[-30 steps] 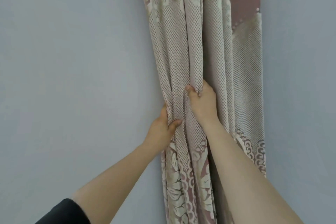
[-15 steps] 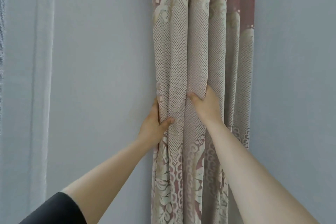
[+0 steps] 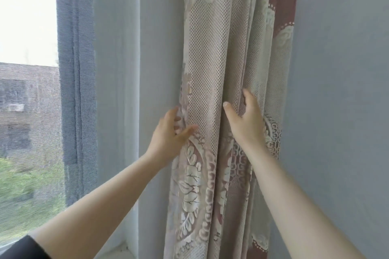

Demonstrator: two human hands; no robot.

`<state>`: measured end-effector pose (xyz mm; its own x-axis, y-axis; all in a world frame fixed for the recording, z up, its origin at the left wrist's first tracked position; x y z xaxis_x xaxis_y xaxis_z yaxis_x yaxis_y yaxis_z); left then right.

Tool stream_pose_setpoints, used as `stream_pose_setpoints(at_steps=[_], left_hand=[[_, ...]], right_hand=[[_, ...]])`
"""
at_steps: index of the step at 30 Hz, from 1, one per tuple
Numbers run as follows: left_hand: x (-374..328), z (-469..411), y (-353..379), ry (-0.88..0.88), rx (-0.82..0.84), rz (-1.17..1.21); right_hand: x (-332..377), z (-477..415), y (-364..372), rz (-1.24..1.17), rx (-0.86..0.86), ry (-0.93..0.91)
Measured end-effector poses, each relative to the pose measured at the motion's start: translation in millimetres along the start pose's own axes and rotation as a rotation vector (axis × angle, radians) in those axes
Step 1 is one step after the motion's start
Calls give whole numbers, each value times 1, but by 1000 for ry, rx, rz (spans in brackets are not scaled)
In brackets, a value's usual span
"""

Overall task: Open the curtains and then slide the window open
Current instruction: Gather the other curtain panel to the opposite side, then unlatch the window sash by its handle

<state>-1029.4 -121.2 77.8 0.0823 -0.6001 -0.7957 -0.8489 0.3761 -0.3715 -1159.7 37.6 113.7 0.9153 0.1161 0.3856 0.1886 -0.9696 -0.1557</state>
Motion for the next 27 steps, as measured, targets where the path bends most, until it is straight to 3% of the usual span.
stream_pose_setpoints(at_steps=[8,17,27], left_hand=[[-4,90,-61,-1,-84,-12],[23,187,-102,-139,-200,-82],[44,265,-222,-193,-360,-145]], right_hand=[[65,53,-11,-116,34,-58],[110,110,10,-278,243,-67],[207,163,81,-453,378,-72]])
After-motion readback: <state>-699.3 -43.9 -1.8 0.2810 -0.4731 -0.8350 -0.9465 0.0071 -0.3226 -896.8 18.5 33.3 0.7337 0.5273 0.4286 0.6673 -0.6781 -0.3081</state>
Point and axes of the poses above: each hand's wrist, its own z-axis away from the middle knuckle, its own y-axis out of the palm, x = y × z, the point moved 8 cm from there along -z, towards the middle knuckle, and after that the axes turned 14 degrees about -y, right-handed, at the moved point
